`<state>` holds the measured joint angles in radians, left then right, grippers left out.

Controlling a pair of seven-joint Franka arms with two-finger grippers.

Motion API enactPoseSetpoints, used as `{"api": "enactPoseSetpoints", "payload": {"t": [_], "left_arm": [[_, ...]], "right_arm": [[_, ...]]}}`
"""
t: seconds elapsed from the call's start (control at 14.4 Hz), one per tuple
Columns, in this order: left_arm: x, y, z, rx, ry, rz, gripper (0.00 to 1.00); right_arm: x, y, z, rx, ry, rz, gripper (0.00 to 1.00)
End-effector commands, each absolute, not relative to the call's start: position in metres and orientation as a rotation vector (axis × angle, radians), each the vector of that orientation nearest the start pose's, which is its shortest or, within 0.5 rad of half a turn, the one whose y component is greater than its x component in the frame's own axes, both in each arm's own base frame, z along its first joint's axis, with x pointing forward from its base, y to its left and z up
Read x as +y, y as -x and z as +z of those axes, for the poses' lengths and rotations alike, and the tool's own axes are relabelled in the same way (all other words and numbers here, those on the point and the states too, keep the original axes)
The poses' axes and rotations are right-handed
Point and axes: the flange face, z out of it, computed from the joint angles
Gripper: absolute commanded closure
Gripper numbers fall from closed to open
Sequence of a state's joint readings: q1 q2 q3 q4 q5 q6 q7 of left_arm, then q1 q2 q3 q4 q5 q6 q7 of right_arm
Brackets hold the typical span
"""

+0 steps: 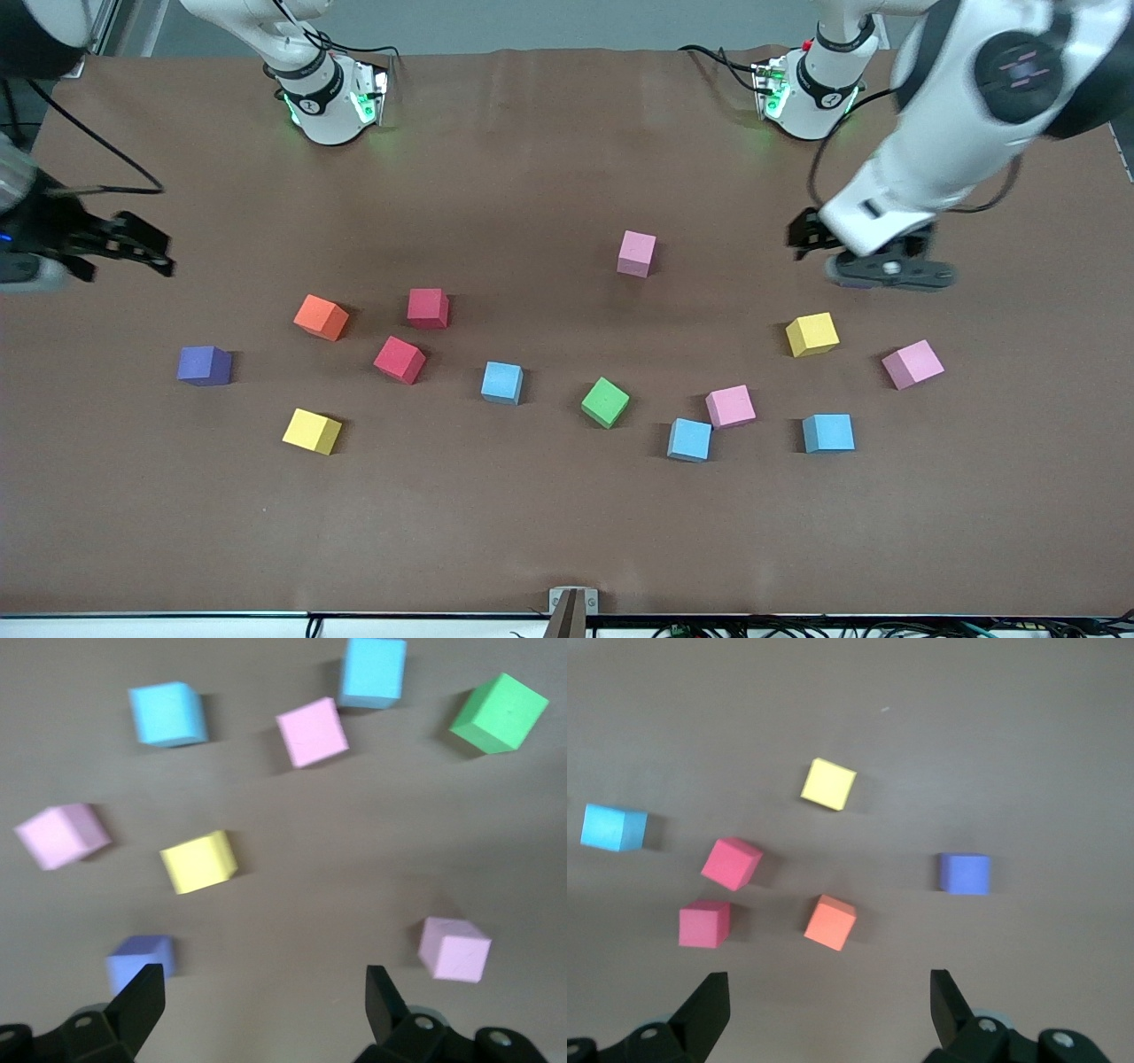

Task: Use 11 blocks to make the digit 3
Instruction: 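Reach the left gripper to the pink cube while the right gripper reaches the blue cube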

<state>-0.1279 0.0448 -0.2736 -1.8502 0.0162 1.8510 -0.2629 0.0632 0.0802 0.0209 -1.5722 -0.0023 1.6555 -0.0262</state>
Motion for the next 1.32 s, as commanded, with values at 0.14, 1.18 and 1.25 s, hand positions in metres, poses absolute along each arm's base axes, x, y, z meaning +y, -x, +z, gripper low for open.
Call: {"api": "enactPoseSetpoints", "payload": {"t": [0.14, 1.18, 1.25], "left_arm": [[-0.293, -0.477, 0.402, 0.202, 3.155, 0.024, 0.0], [-0.397, -0.347, 0.217, 0.374, 3.104, 0.005, 0.01], [-0.4, -0.347, 0.213, 0.359, 3.117, 0.009, 0.01]], "right_arm": [[0.176, -0.623, 0.487, -0.461, 3.105, -0.019, 0.0], [0.352, -0.641, 0.298, 0.084, 3.049, 0.044, 0.0], [0.353, -0.642, 0.295, 0.1, 3.043, 0.031, 0.0]]}}
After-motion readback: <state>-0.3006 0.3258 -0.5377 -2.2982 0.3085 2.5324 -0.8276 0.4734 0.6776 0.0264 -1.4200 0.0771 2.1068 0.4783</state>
